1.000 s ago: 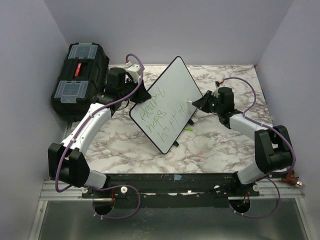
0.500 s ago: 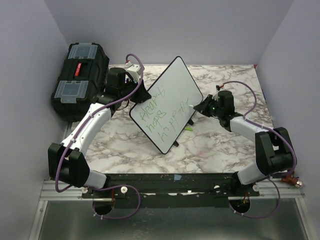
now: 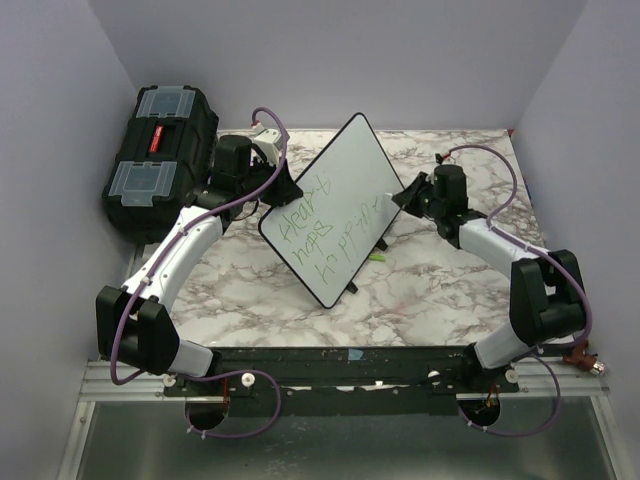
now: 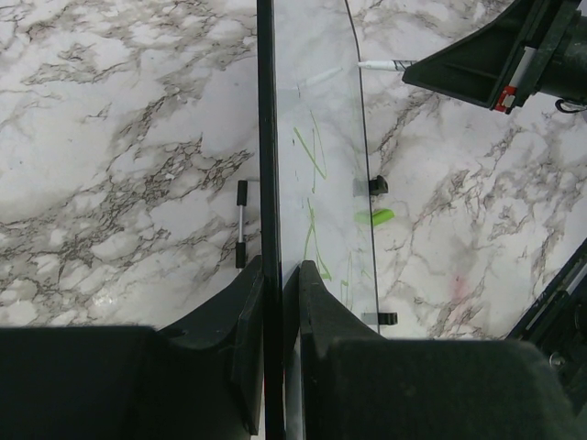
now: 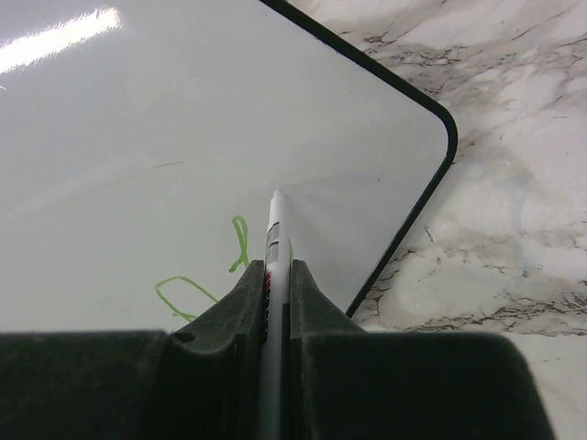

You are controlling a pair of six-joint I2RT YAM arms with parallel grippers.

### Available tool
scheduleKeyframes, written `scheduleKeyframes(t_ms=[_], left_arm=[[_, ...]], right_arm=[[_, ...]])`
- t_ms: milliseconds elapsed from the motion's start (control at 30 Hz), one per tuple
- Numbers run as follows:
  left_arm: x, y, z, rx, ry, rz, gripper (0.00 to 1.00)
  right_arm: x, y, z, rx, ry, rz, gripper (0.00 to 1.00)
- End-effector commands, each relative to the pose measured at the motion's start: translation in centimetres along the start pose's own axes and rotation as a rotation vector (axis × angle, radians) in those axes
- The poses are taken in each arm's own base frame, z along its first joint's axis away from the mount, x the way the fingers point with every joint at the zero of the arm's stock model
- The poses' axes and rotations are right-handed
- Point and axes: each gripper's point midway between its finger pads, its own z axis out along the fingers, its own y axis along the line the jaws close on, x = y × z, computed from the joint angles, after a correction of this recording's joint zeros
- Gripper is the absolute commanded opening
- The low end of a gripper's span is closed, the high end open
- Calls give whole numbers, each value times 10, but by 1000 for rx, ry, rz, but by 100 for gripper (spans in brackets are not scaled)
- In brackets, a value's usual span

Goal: Write a sentence on the whiteboard

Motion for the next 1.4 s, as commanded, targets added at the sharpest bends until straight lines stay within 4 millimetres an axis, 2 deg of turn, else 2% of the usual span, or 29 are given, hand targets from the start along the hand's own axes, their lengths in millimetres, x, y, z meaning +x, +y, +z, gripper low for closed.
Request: scheduleKeyframes(t_ms=[0, 367, 700, 967, 1367], left_arm=[[12, 8, -1, -22, 39, 99, 0], [12, 6, -3, -18, 33, 103, 0], [12, 6, -3, -18, 33, 105, 0], [12, 6, -3, -18, 31, 106, 0], [12, 6, -2, -18, 31, 104, 0]], right_arm=[[-24, 5, -9, 32, -65, -27, 1], [-34, 11, -4, -10, -61, -10, 1], [-35, 15, 13, -43, -27, 8, 1], [-18, 12, 22, -59, 32, 12, 1], [23, 9, 11, -127, 135, 24, 1]])
